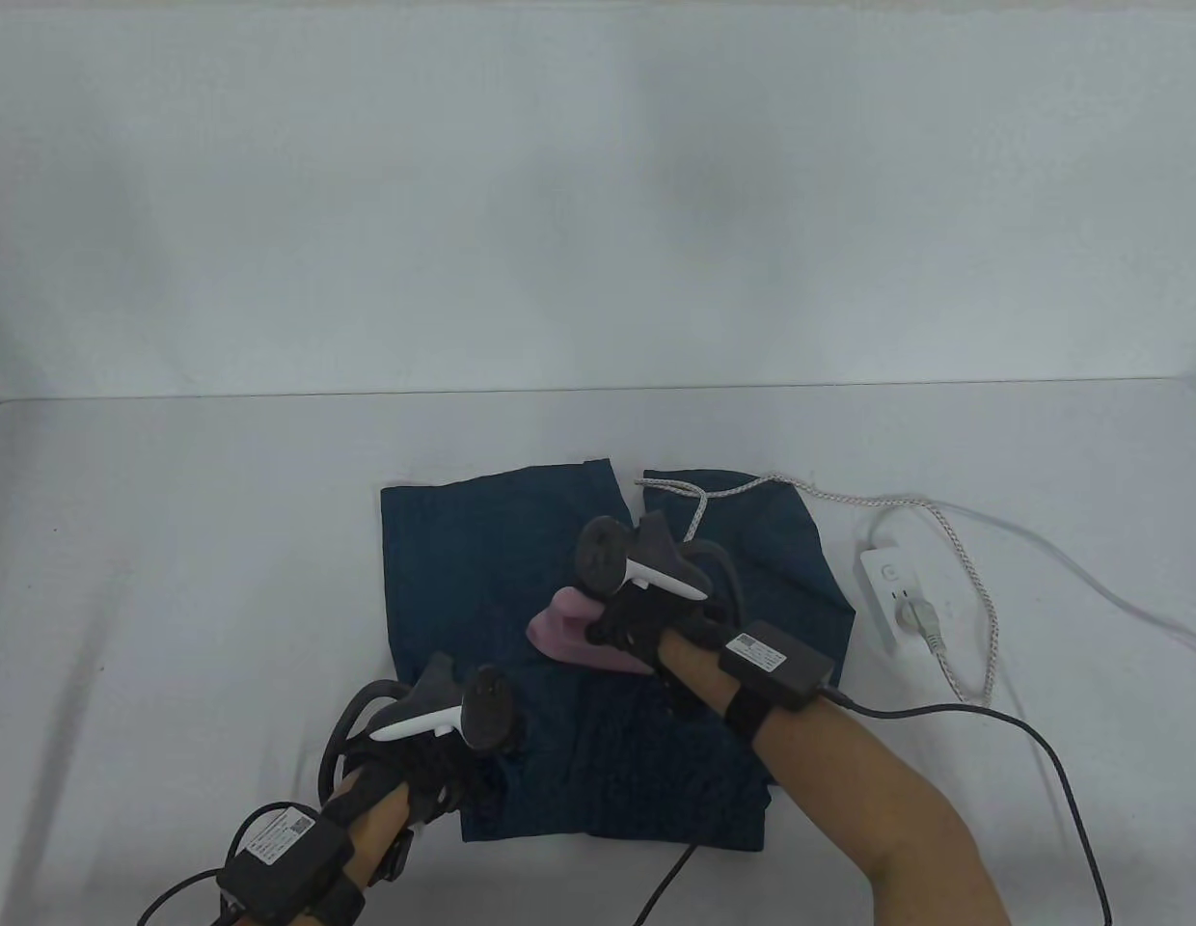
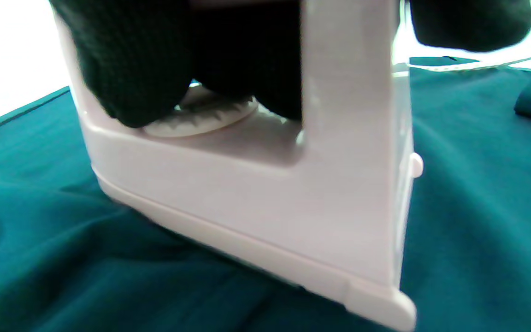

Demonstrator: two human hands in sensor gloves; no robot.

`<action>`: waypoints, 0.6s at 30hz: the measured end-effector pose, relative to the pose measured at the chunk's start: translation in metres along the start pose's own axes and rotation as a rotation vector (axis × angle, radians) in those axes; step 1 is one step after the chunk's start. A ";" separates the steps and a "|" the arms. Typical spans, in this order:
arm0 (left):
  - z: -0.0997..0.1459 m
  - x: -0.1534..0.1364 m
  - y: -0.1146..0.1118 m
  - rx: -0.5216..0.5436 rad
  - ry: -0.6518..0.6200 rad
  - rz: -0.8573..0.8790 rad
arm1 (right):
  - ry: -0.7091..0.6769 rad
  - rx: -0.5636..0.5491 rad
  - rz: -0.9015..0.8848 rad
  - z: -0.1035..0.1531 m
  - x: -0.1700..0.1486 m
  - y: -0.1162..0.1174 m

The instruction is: Iron shorts with electric iron on table

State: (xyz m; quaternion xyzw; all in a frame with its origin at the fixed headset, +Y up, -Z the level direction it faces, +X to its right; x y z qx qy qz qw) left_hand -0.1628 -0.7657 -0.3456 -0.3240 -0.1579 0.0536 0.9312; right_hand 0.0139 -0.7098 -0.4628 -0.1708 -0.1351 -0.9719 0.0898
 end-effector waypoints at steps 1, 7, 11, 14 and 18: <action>0.001 0.001 0.000 0.001 0.002 -0.012 | -0.003 -0.001 0.000 -0.001 0.003 -0.001; 0.004 0.007 0.000 0.010 0.003 -0.064 | -0.068 -0.018 -0.004 -0.013 0.040 -0.008; 0.004 0.002 -0.001 0.001 -0.001 -0.023 | -0.129 -0.040 -0.005 -0.019 0.072 -0.013; 0.004 0.001 -0.002 -0.003 -0.001 -0.013 | -0.167 -0.043 -0.005 -0.022 0.091 -0.017; 0.004 0.001 -0.002 -0.002 0.002 -0.018 | -0.220 -0.043 -0.013 -0.022 0.113 -0.020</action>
Point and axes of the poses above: the tracker on the back of each hand, its own x axis roughly to the thumb side, its own z axis roughly from the fingertips to the wrist, y = z × x, the point moved 2 cm from there along -z, roughly from the wrist to the fingertips, and after that the axes turned 15 degrees about z, right-handed, at the moved point
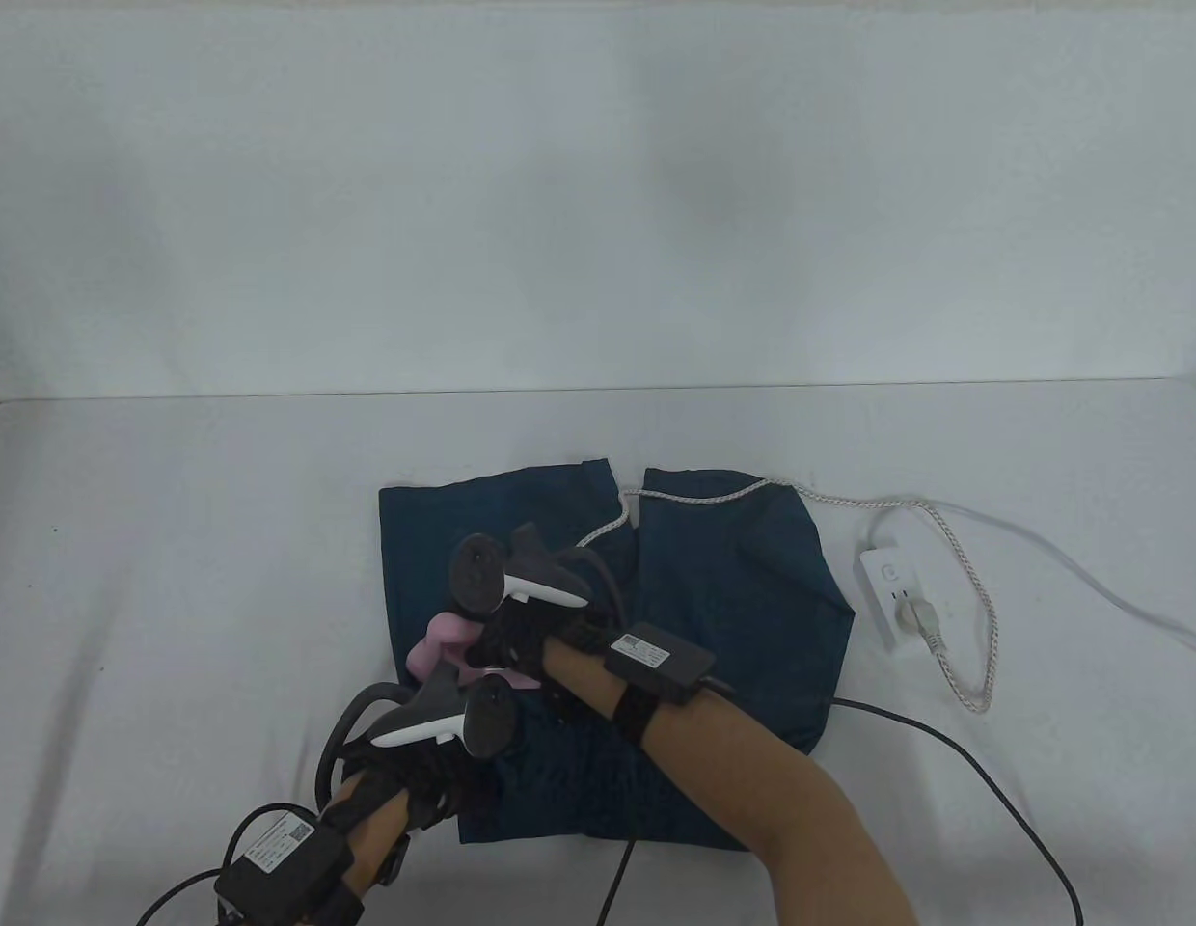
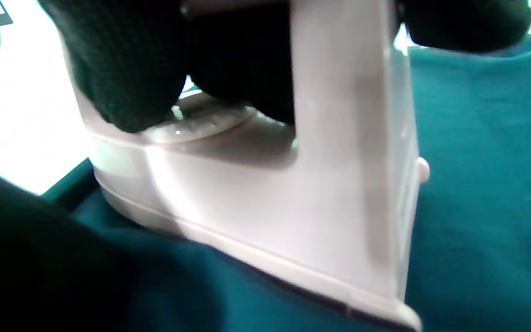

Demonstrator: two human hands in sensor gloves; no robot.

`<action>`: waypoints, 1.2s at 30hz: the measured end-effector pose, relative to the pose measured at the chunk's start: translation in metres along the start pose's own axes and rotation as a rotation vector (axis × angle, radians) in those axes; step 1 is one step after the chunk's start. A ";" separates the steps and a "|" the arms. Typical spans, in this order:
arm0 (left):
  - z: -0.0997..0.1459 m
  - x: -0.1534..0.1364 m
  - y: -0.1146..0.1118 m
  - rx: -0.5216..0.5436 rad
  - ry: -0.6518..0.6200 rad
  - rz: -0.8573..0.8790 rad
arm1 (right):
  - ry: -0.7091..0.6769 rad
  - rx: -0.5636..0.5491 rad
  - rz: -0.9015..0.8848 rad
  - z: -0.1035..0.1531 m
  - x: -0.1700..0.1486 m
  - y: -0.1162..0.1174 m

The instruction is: Iron shorts with electric iron on table

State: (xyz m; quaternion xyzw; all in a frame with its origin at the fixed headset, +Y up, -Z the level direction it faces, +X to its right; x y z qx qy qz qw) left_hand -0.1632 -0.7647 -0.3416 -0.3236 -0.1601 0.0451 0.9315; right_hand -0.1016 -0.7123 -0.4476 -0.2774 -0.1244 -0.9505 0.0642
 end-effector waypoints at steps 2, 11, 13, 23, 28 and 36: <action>0.000 0.000 0.000 -0.001 0.003 -0.002 | -0.020 -0.008 0.006 0.000 0.005 0.000; 0.000 0.000 0.000 -0.006 0.006 -0.001 | 0.001 0.005 0.010 0.012 -0.010 0.004; 0.000 0.000 0.000 -0.007 0.006 0.001 | 0.016 0.010 0.009 0.019 -0.019 0.006; 0.000 0.000 0.000 -0.008 0.012 0.001 | 0.124 0.033 -0.017 0.057 -0.072 0.019; 0.000 0.000 0.000 -0.009 0.013 -0.004 | 0.144 0.070 -0.038 0.069 -0.090 0.023; 0.000 -0.002 0.000 -0.021 0.006 0.020 | 0.185 0.112 -0.408 0.085 -0.131 0.033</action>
Point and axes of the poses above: the tracker on the back of each hand, its own x axis roughly to the thumb side, its own z axis roughly from the fingertips to the wrist, y = z × x, the point moved 2 cm from there along -z, roughly from the wrist to the fingertips, and after that the axes turned 15 degrees about z, right-handed, at the moved point
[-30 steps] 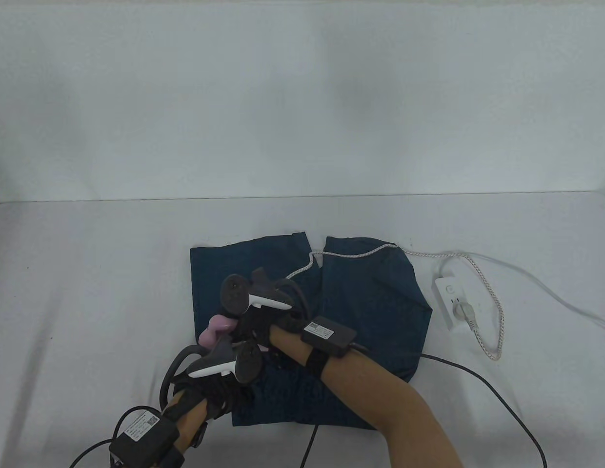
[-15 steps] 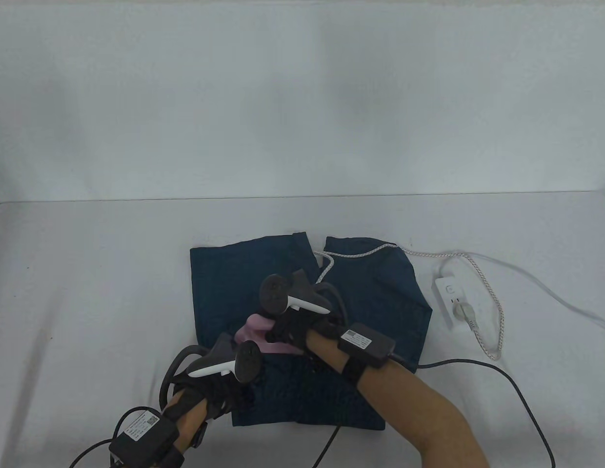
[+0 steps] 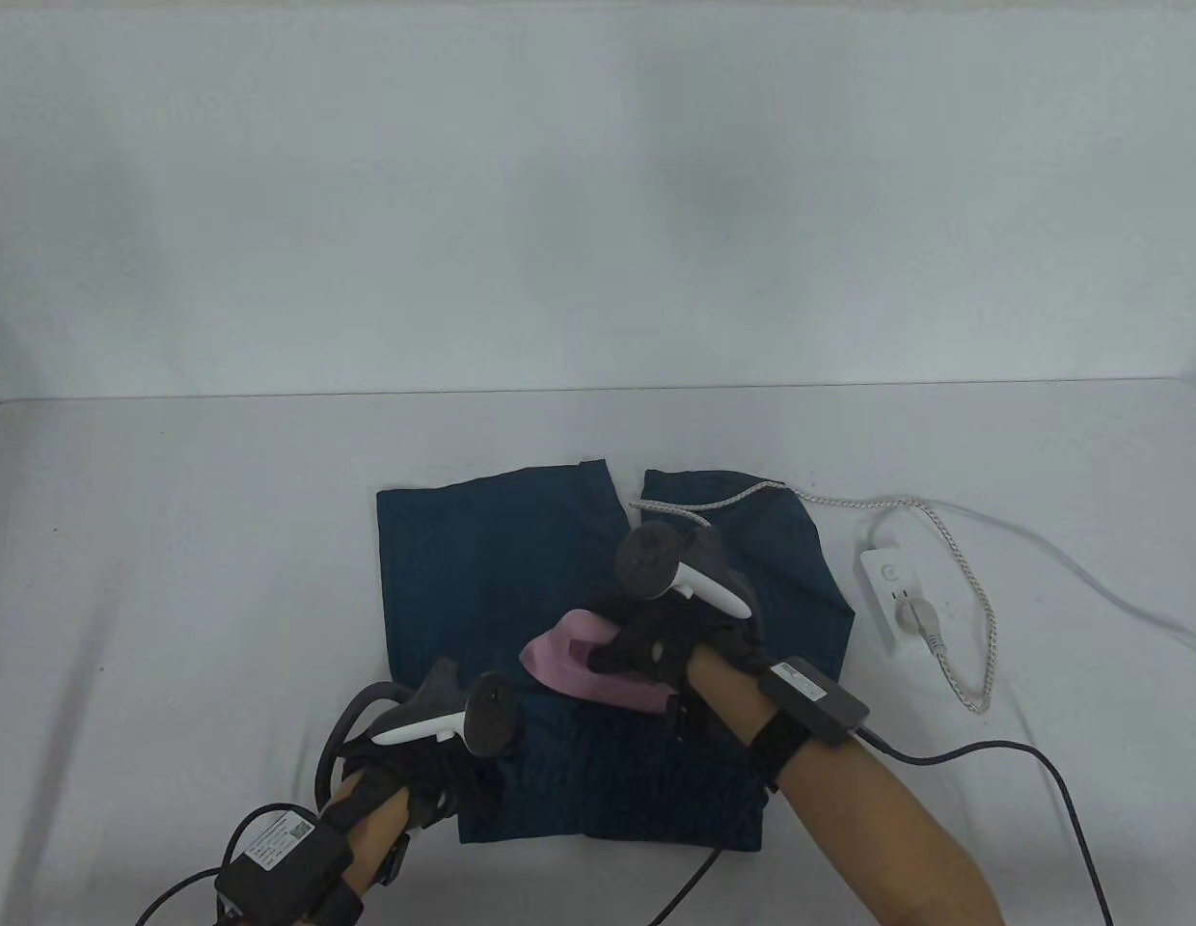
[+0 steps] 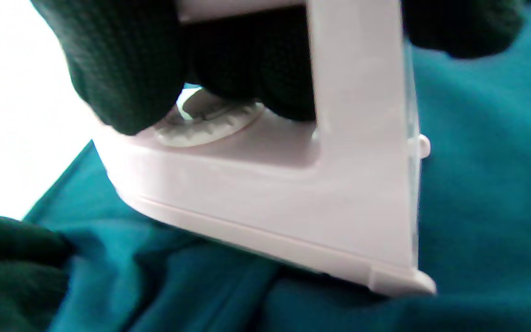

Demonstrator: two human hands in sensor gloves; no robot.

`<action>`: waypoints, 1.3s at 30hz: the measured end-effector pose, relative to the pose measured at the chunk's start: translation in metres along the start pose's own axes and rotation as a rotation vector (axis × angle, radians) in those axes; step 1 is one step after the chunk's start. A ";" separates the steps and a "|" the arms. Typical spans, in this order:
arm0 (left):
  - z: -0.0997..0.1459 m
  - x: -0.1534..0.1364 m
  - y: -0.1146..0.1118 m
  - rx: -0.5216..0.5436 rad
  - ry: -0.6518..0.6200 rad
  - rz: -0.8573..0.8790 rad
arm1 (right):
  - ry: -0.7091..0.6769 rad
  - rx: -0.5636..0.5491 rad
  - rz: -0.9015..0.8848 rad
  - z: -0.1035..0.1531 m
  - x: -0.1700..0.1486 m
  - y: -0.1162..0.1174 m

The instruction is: Iron shorts with electric iron on table

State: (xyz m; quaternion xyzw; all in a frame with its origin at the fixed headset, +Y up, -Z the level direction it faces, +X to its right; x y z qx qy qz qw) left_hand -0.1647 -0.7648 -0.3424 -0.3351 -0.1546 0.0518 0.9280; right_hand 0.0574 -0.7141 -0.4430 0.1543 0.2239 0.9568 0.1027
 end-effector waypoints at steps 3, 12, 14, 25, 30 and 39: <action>0.002 -0.001 0.002 -0.014 -0.038 0.005 | 0.004 -0.002 -0.164 0.003 -0.015 -0.004; 0.025 -0.008 0.037 0.157 -0.078 0.105 | -0.045 -0.094 -0.575 0.015 -0.059 -0.038; 0.036 -0.010 0.049 0.224 -0.061 0.118 | -0.039 -0.144 -0.619 0.017 -0.068 -0.051; 0.084 -0.024 0.076 0.740 0.022 0.155 | 0.057 -0.568 -0.670 0.011 -0.121 -0.112; 0.083 -0.033 0.073 0.721 0.045 0.154 | 0.185 -0.654 -0.651 -0.003 -0.149 -0.122; 0.081 -0.046 0.072 0.683 0.096 0.164 | 0.436 -0.704 -0.671 -0.033 -0.206 -0.113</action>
Point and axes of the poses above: the tracker on the back of each hand, its own x axis roughly to the thumb side, its own z axis roughly from the fingertips to the wrist, y = z × x, the point moved 2 cm from there along -z, roughly from the wrist to the fingertips, and after that the axes turned 15 degrees about z, right-handed, at the moved point
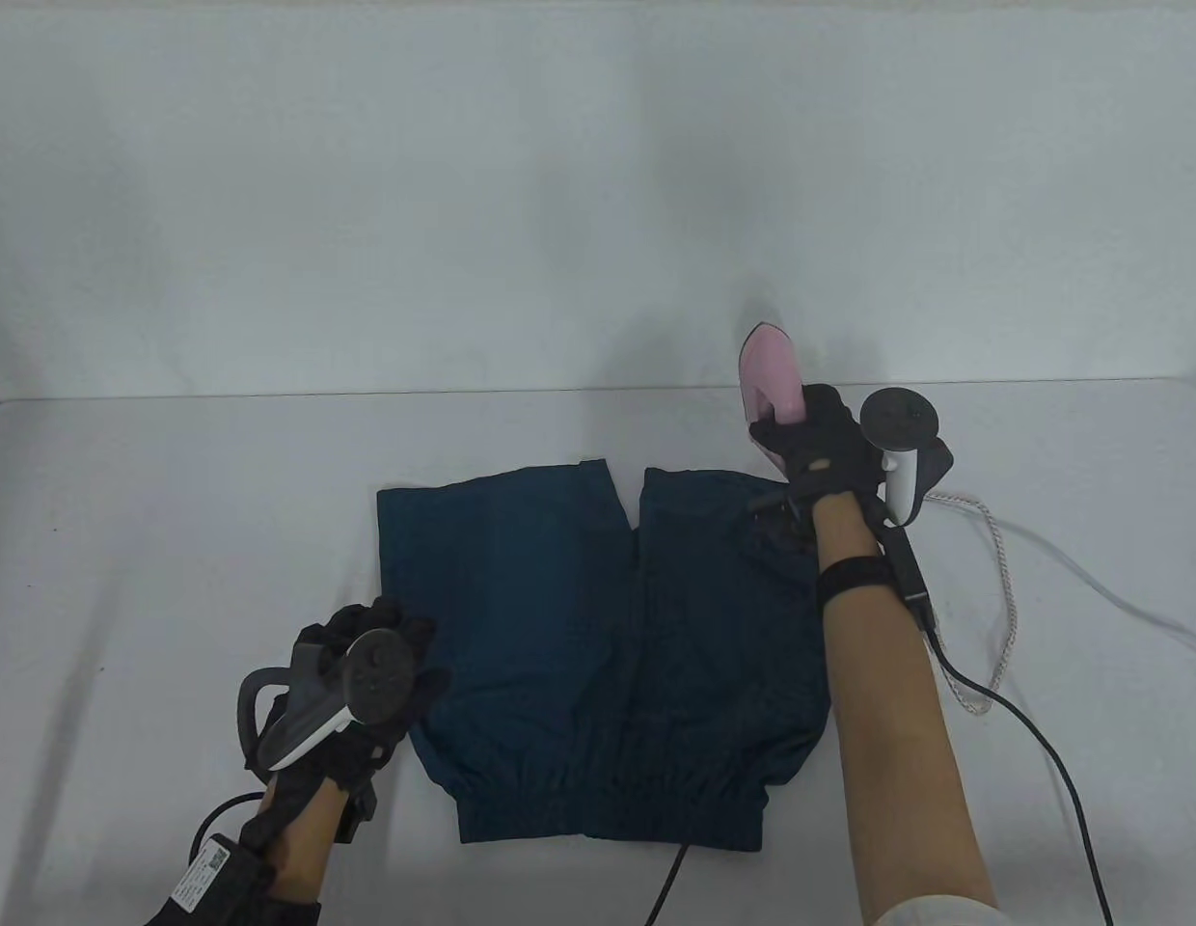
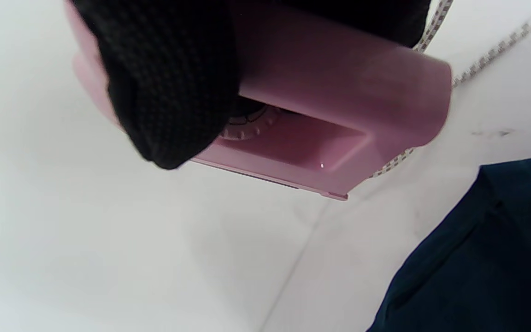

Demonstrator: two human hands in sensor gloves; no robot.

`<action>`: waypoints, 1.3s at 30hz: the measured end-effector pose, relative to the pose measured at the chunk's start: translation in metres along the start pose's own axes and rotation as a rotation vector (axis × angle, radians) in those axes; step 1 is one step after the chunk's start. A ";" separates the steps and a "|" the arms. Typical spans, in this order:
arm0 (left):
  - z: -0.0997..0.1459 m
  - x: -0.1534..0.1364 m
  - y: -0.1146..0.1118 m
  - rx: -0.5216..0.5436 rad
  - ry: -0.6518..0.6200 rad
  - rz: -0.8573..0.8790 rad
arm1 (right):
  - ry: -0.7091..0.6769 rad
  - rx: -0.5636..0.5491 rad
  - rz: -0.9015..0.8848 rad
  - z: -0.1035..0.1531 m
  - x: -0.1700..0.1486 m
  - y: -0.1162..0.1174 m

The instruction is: Iron shorts with electric iron on table

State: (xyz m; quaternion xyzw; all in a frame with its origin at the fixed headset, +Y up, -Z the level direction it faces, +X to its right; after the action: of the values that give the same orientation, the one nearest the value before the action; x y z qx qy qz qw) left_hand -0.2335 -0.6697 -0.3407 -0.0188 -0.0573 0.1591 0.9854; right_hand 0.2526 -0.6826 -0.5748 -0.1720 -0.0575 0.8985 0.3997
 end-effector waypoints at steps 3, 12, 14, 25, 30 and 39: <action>0.000 -0.002 0.001 0.000 0.010 0.003 | 0.075 -0.009 -0.027 -0.011 -0.016 0.004; -0.001 -0.006 -0.002 -0.037 0.038 -0.009 | 0.217 0.016 -0.147 -0.026 -0.059 0.021; -0.001 -0.006 -0.002 -0.041 0.041 -0.010 | 0.223 0.038 -0.179 -0.027 -0.064 0.023; -0.002 -0.003 -0.005 -0.056 0.035 -0.025 | 0.355 0.124 -0.159 -0.018 -0.080 0.029; -0.003 -0.003 -0.006 -0.050 0.033 -0.027 | 0.381 0.135 -0.102 -0.015 -0.074 0.025; -0.002 0.004 -0.006 -0.023 0.029 -0.030 | 0.293 0.232 0.191 -0.003 -0.037 -0.003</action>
State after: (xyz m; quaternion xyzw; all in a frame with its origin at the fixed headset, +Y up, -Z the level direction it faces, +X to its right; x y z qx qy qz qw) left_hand -0.2276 -0.6743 -0.3415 -0.0318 -0.0450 0.1431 0.9882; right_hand 0.2791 -0.7078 -0.5674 -0.2582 0.1215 0.8984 0.3338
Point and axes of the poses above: the tracker on the back of each hand, its own x axis roughly to the thumb side, its own z axis roughly from the fingertips to the wrist, y = z × x, the point moved 2 cm from there along -z, roughly from the wrist to the fingertips, and after that the axes turned 15 degrees about z, right-handed, at the moved point
